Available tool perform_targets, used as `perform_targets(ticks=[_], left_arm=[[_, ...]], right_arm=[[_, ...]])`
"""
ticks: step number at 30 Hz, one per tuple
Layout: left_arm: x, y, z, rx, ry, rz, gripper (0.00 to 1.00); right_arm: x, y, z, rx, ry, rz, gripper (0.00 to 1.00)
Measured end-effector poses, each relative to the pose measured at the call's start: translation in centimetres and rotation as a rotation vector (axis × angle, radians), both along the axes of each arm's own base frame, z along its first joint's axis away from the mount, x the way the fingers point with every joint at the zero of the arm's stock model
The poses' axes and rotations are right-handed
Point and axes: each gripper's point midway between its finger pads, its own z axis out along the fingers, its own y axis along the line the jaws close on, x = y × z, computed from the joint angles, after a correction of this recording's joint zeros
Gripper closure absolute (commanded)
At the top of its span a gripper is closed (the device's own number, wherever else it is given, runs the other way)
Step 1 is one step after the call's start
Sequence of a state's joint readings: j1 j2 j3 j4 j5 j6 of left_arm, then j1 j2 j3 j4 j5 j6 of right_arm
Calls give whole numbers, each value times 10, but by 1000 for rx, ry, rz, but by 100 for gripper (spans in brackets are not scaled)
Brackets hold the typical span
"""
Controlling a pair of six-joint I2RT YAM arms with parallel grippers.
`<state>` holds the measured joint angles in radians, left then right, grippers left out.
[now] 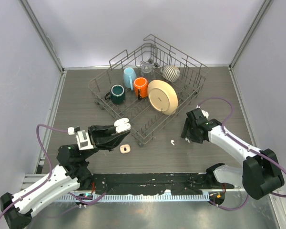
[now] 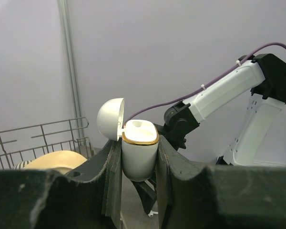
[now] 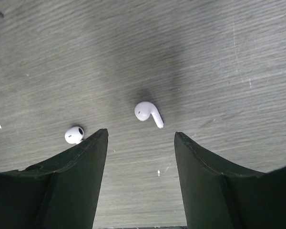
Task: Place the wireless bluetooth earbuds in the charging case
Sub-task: Pick up the earbud from the center of the board.
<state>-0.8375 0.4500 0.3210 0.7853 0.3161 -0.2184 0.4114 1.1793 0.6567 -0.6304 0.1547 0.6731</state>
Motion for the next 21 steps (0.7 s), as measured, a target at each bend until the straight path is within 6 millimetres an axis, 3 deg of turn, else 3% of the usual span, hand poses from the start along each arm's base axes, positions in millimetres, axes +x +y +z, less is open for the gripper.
perform_targets(ticks=[4,11,21], left_arm=[[2,-2,-3,12,5,4,100],[4,-4,-7,28,9,10,100],[7,-7,-11,43,21,10,100]], right_arm=[[8,-2,-6,4,-14,-33,37],[6,-6,-22,7,0,-52,37],[13,5,-24,76,-32,-57,39]])
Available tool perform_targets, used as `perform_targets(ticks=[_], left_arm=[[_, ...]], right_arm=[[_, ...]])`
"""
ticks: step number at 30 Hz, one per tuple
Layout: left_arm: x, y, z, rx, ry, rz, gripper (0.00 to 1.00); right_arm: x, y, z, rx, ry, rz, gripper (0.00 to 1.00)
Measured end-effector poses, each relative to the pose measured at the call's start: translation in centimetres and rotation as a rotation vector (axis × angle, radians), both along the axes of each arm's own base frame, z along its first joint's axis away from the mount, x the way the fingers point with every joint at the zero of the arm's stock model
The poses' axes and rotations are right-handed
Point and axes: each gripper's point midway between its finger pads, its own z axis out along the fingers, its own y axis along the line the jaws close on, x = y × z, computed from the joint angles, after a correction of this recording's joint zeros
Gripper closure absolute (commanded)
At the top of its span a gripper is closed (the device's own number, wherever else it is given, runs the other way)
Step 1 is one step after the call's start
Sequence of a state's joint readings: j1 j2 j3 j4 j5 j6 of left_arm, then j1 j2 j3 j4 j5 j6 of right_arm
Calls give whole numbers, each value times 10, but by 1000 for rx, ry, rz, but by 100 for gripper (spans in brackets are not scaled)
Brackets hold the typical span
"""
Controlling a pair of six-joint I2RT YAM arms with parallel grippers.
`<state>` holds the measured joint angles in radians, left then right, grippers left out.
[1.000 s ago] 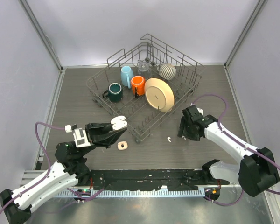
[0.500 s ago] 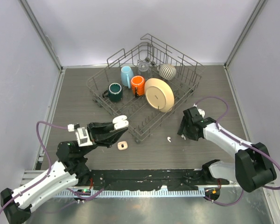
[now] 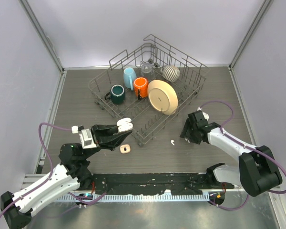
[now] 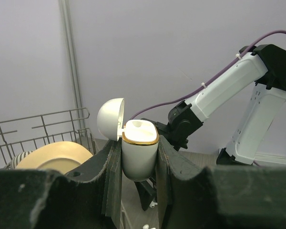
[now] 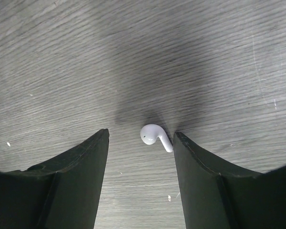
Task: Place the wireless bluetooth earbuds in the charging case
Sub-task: Pick up the earbud from the center of the board.
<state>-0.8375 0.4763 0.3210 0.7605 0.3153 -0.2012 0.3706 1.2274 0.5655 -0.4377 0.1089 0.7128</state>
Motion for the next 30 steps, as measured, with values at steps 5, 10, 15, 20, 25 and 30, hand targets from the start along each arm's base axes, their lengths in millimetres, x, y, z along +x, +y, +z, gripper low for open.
perform_targets(ticks=[5,10,15,20,25,30], left_arm=[[1,-1,-2,5,5,0,100],[1,-1,-2,6,5,0,100],[1,-1,-2,7,6,0,100],[2,-2,-5,15,13,0,100],[2,-3,-6,20,17,0,100],[3,-4,-7,24,20,0,100]], right_arm=[[3,6,1,35,-17,4,39],[5,13,2,75,-22,-5,40],[5,19,3,113,-23,-8,44],[2,19,2,112,-11,-3,46],[-8,4,1,37,18,-1,46],[-8,-5,5,-22,22,19,48]])
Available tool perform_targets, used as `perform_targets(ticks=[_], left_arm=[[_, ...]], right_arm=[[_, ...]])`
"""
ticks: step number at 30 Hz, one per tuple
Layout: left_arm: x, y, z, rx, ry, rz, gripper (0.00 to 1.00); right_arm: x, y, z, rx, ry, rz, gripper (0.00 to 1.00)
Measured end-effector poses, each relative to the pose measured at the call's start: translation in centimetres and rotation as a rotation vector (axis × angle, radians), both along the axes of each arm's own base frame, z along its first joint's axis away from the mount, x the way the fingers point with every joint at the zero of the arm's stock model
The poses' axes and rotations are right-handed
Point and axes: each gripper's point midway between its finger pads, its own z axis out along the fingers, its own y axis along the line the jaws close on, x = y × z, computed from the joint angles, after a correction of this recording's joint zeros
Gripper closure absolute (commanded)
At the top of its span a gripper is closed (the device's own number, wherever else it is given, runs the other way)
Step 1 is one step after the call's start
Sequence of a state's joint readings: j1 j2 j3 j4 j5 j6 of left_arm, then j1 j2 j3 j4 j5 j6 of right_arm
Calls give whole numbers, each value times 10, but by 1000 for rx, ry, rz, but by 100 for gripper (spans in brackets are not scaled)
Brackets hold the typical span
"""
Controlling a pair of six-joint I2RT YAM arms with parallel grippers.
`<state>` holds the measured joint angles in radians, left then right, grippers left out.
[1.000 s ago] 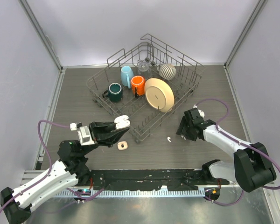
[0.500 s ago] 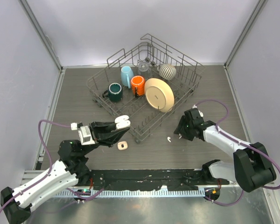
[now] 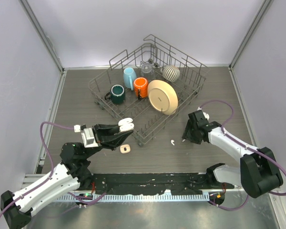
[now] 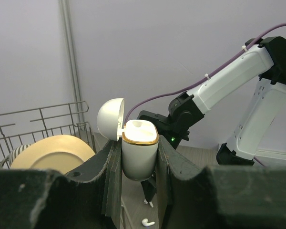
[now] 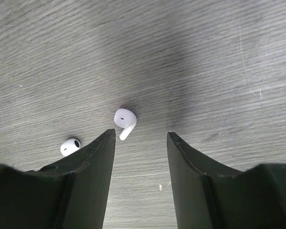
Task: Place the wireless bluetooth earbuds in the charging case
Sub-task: Pick up the earbud from the center of the board.
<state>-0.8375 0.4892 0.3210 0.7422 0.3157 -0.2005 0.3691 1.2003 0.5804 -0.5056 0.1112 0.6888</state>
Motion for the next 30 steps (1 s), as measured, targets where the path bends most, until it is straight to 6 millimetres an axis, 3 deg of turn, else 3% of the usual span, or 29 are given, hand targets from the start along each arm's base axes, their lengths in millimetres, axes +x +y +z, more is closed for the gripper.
perform_targets(ticks=[30], left_arm=[[2,-2,-3,11,10,0,100]], right_arm=[[15,3,-2,2,-29,-16,51]])
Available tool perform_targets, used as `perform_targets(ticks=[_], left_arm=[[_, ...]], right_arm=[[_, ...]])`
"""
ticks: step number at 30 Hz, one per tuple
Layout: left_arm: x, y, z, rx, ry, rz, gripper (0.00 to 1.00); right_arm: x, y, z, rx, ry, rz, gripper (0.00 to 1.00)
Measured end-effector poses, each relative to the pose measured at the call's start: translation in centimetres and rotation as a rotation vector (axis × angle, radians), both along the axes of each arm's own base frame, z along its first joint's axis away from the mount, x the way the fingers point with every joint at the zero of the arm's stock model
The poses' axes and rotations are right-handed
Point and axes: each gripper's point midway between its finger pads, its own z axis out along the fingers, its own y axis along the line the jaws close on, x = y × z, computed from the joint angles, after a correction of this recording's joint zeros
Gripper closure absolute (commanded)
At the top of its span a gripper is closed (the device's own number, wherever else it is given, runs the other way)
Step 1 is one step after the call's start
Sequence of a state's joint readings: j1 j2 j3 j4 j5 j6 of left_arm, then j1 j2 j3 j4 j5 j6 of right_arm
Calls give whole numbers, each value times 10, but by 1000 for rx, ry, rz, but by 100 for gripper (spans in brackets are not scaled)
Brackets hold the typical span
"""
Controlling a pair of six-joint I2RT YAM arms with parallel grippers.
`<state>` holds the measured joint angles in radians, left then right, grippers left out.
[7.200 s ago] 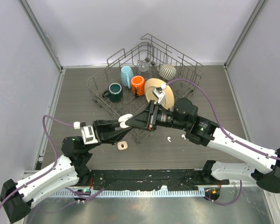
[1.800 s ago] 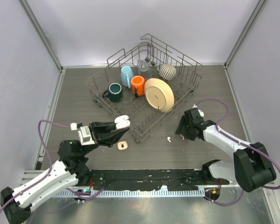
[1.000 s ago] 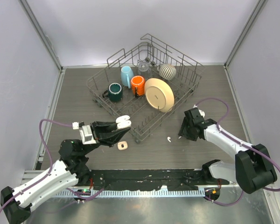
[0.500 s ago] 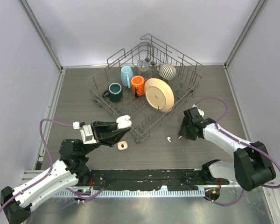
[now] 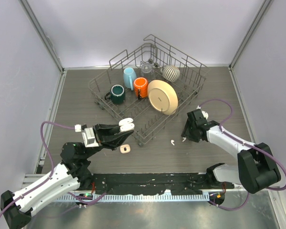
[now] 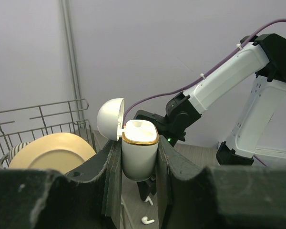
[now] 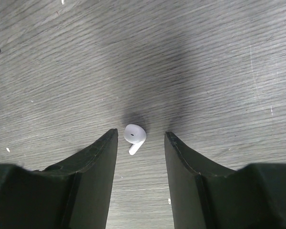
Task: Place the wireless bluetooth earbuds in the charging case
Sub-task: Pick up the earbud from the center of the board.
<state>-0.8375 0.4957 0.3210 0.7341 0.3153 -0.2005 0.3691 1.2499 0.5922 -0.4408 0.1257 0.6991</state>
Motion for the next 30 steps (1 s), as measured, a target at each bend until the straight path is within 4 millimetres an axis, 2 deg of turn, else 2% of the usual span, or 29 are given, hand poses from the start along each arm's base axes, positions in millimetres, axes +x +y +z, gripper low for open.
perform_targets(ticks=[6,24,30], left_arm=[[0,0,0,0,0,0,100],[0,0,0,0,0,0,100],[0,0,0,0,0,0,100]], right_arm=[[0,0,-4,1,10,-11,57],[3,0,-5,-1,3,-12,57],[4,0,-6,-11,3,-10,63]])
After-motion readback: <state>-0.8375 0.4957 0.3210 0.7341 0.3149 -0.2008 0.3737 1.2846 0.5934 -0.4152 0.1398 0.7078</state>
